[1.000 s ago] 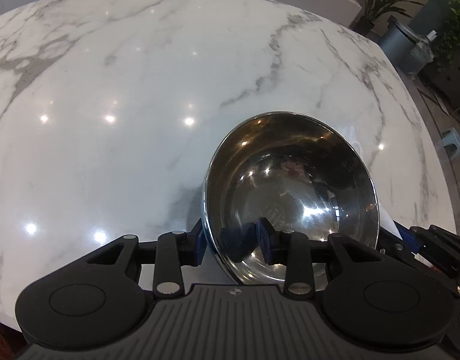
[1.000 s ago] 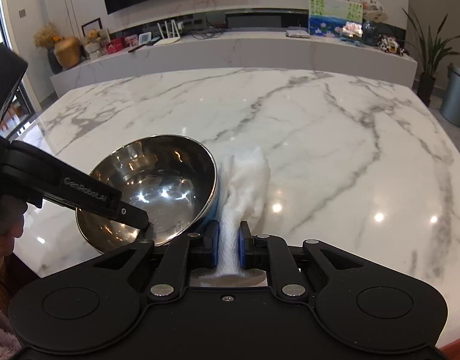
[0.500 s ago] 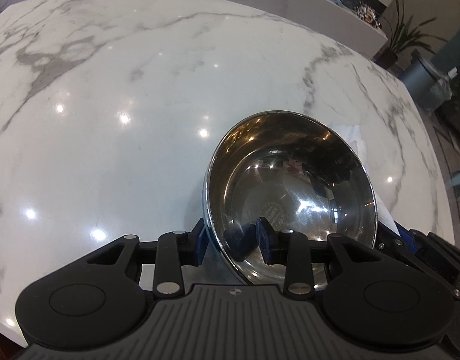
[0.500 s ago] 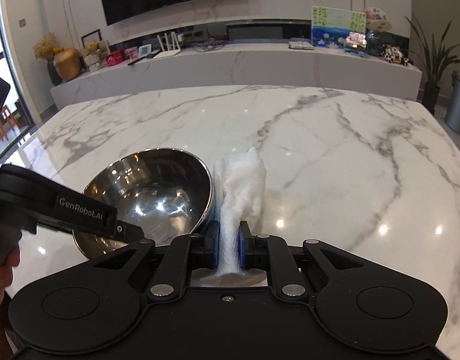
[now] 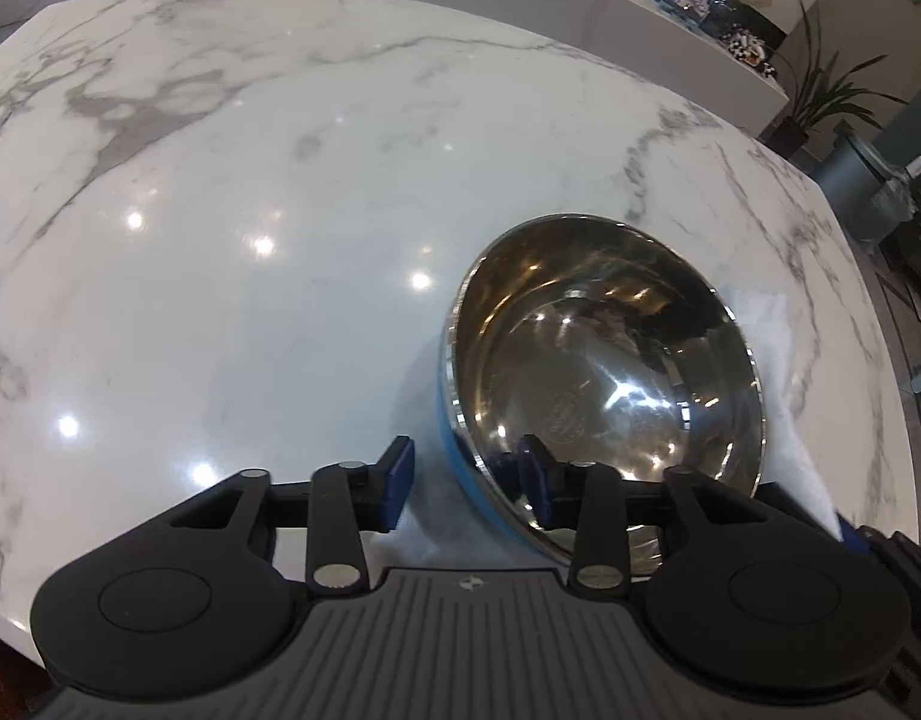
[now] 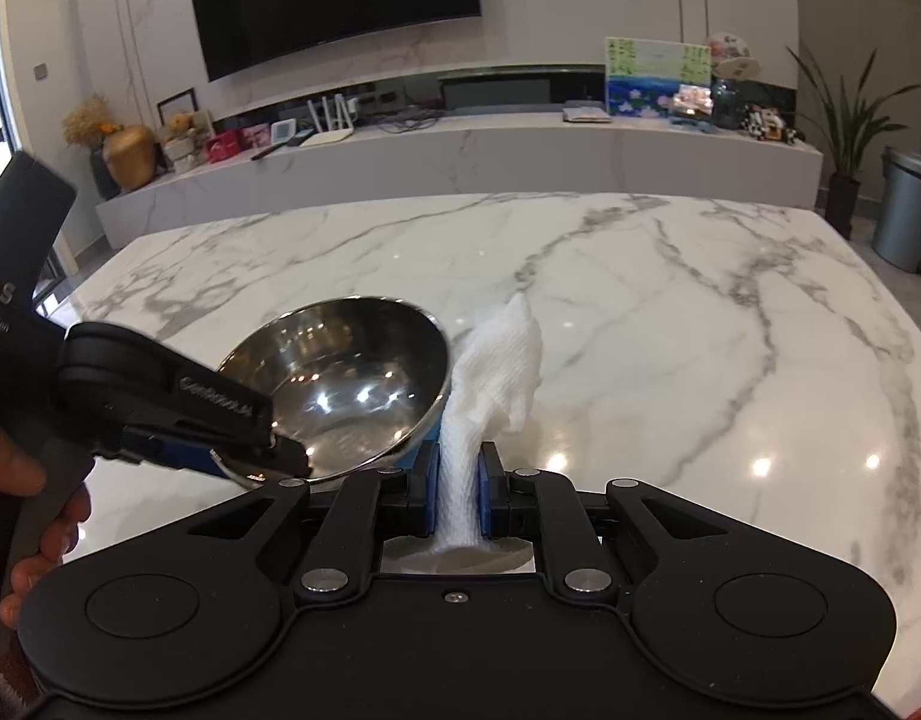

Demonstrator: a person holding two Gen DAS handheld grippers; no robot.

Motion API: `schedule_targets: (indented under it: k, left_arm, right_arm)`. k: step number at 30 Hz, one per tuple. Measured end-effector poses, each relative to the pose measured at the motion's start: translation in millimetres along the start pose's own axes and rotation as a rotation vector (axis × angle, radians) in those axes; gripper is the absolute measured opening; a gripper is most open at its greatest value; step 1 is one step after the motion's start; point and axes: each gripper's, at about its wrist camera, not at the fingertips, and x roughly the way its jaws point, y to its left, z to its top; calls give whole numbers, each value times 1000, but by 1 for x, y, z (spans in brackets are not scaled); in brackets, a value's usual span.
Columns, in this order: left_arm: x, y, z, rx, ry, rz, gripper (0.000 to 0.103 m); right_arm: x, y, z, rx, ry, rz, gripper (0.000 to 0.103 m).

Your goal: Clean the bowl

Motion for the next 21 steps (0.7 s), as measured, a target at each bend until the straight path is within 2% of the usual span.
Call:
schedule_targets:
  k: [14,18,21]
  left_arm:
    - [0,-2,-1,41,-25,3,25]
    - [0,-1,-4,85,-52,-12,26]
    - [0,-3,-10,150,-102,-10,28]
  right_arm:
    - [21,8,-12,-30,62,26,12]
    - [21,9,-12,-39,64,28,12]
    - [21,9,-12,-46,67,27,12]
